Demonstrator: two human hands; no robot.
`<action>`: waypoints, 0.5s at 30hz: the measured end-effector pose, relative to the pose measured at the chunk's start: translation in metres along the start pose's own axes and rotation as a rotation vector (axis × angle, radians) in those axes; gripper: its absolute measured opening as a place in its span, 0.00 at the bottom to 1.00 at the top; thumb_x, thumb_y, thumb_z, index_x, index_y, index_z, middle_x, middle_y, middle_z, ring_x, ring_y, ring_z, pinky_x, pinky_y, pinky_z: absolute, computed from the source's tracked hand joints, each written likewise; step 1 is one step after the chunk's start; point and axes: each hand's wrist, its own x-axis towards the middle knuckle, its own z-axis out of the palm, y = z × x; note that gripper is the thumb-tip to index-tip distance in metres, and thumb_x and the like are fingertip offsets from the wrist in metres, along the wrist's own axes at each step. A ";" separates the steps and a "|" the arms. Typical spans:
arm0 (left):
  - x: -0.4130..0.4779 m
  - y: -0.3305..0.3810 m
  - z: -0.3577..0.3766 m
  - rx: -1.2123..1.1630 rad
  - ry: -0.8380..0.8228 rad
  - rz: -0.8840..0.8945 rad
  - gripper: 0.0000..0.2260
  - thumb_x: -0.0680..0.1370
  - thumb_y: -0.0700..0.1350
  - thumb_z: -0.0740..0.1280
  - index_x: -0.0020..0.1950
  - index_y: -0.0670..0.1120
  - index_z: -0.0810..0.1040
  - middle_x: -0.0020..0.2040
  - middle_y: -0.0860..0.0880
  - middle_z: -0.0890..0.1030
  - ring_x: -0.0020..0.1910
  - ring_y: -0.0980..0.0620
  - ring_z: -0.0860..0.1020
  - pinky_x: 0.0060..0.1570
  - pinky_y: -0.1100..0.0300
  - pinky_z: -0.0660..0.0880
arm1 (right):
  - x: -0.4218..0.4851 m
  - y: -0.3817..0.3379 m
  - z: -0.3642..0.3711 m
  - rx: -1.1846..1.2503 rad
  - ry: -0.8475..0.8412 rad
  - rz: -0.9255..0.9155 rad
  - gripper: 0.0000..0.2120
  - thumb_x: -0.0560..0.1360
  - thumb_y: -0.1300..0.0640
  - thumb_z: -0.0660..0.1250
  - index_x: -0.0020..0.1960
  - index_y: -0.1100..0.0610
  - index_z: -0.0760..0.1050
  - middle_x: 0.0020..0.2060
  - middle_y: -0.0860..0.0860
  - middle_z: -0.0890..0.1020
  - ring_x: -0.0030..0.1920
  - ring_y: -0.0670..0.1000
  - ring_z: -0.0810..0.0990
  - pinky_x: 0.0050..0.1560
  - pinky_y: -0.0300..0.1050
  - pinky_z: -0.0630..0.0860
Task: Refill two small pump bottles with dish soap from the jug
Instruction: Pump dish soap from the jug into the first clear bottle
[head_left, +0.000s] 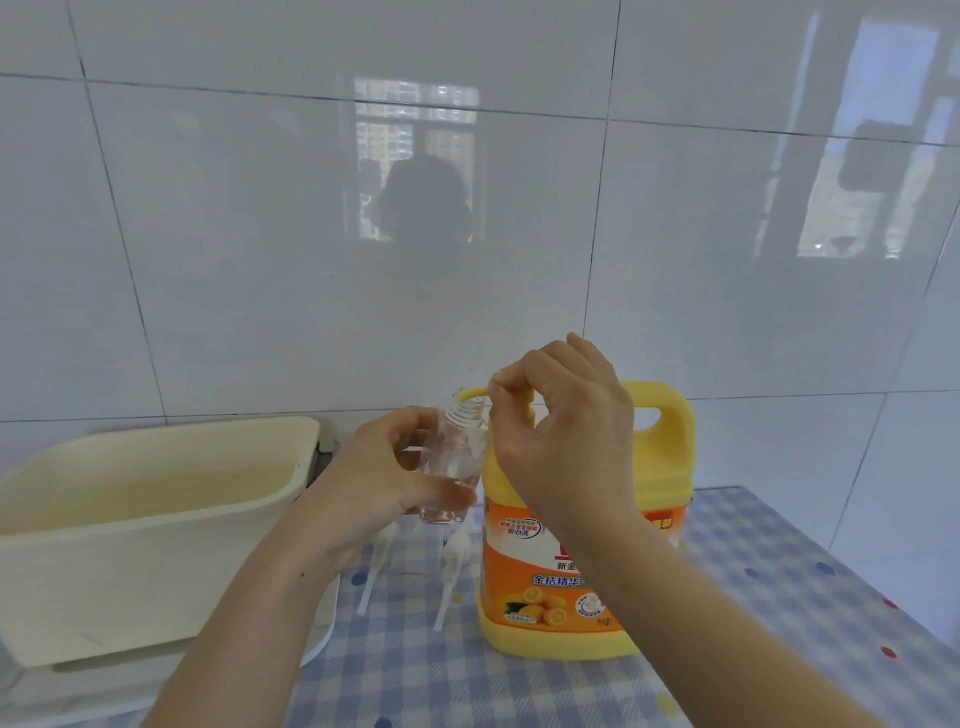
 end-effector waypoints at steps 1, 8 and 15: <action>0.000 0.000 0.000 0.001 -0.003 -0.004 0.25 0.64 0.33 0.78 0.56 0.53 0.80 0.53 0.51 0.83 0.53 0.50 0.82 0.52 0.48 0.81 | -0.001 0.000 0.000 -0.001 0.006 -0.004 0.05 0.68 0.64 0.69 0.33 0.60 0.77 0.29 0.50 0.77 0.33 0.52 0.71 0.47 0.43 0.73; 0.000 -0.001 0.002 -0.013 -0.006 -0.010 0.24 0.64 0.33 0.78 0.55 0.53 0.80 0.52 0.51 0.84 0.51 0.50 0.83 0.51 0.48 0.82 | -0.003 -0.001 -0.001 0.012 0.001 0.001 0.05 0.69 0.64 0.69 0.34 0.59 0.78 0.30 0.49 0.77 0.33 0.50 0.71 0.50 0.50 0.77; 0.000 -0.001 0.002 0.004 -0.004 -0.024 0.25 0.64 0.34 0.78 0.57 0.54 0.79 0.53 0.52 0.83 0.53 0.50 0.82 0.53 0.45 0.81 | -0.003 0.000 -0.002 0.004 -0.017 0.007 0.05 0.69 0.63 0.70 0.35 0.59 0.78 0.30 0.49 0.78 0.33 0.49 0.72 0.54 0.53 0.76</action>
